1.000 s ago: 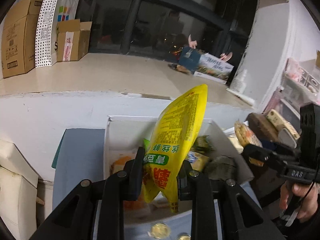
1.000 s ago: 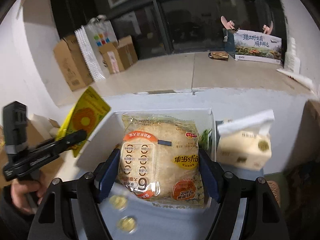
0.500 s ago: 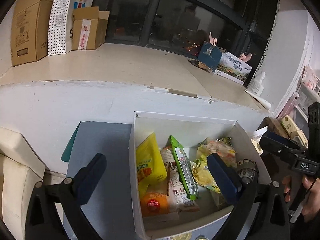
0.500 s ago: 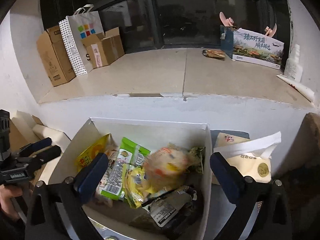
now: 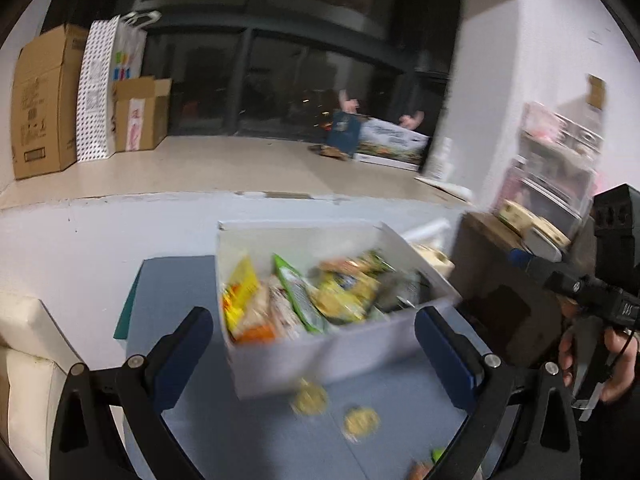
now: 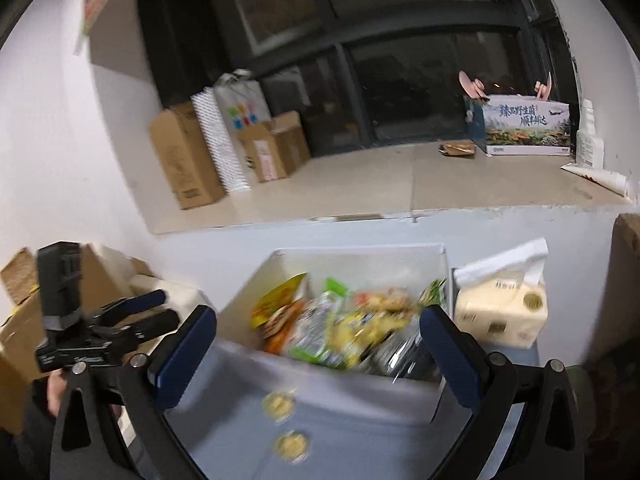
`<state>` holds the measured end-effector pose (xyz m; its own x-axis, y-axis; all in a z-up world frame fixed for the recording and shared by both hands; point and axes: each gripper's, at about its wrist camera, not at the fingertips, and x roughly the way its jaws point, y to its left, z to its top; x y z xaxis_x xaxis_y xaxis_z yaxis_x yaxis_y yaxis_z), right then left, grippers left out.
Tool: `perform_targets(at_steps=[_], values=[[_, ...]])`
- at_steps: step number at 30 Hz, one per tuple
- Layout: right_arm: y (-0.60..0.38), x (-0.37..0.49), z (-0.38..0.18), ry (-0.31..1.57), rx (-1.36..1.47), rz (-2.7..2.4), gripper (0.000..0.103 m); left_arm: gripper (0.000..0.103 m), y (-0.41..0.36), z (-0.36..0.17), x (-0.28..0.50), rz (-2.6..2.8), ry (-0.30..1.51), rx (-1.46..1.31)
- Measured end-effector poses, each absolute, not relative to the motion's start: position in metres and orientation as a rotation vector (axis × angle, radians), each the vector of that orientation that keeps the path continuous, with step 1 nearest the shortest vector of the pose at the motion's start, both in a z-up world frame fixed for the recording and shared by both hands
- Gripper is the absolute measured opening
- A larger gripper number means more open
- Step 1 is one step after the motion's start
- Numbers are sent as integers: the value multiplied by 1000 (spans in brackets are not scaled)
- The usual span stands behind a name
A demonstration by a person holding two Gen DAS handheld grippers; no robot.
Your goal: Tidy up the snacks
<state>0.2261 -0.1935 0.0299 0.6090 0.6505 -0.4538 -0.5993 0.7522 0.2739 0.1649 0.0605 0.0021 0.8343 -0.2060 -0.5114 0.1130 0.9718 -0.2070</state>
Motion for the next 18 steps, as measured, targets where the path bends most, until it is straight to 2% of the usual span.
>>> perform_targets(at_steps=[8,18], values=[[-205,134,-34,634,46,773,103,103,29,-29,71,-211,550,-169],[-177,133,-77,728,-59,759,103,103,28,-51,37,-179,589,-205]])
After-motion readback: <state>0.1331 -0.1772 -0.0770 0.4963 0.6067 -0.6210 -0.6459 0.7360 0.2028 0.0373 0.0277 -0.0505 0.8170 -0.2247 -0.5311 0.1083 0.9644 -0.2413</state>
